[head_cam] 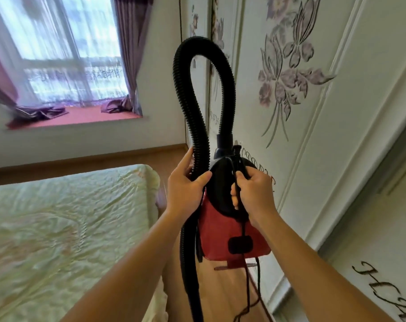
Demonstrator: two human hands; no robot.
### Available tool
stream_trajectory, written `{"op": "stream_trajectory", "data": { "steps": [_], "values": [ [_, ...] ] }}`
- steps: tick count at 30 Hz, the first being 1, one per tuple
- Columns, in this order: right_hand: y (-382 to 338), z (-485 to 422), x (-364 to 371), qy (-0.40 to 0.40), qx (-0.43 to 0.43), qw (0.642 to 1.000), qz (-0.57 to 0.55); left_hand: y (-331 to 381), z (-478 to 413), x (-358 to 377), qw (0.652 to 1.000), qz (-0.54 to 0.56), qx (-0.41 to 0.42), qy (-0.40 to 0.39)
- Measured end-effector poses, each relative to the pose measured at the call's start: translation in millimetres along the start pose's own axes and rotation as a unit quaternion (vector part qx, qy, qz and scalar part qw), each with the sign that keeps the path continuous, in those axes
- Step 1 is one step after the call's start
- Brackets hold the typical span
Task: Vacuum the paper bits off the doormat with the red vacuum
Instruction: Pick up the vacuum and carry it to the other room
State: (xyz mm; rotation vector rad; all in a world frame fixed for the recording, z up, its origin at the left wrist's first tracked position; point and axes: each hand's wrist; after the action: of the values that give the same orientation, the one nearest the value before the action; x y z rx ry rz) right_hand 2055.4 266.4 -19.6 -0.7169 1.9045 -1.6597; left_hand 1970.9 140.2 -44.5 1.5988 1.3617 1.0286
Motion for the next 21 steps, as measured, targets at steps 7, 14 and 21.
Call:
{"op": "stream_trajectory", "data": {
  "steps": [7,14,21],
  "values": [
    [4,-81,-3,-0.088,0.012,0.996,-0.016,-9,-35,48,0.995,-0.037,0.025,0.085],
    [9,-129,28,-0.127,0.014,0.991,-0.034,-26,-73,52,0.987,-0.087,0.031,0.129],
    [18,-174,88,-0.146,0.013,0.989,-0.028,-61,-136,36,0.985,-0.08,0.029,0.152]
  ]
}}
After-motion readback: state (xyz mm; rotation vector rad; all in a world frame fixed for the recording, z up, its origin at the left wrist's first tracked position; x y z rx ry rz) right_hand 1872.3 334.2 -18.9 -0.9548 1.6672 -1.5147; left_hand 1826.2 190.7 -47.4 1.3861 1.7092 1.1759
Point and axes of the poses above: each hand's wrist, its own z-axis away from the middle knuckle, its own x-axis out of the palm, y = z × x, and after that the axes turned 12 degrees about y, right-handed
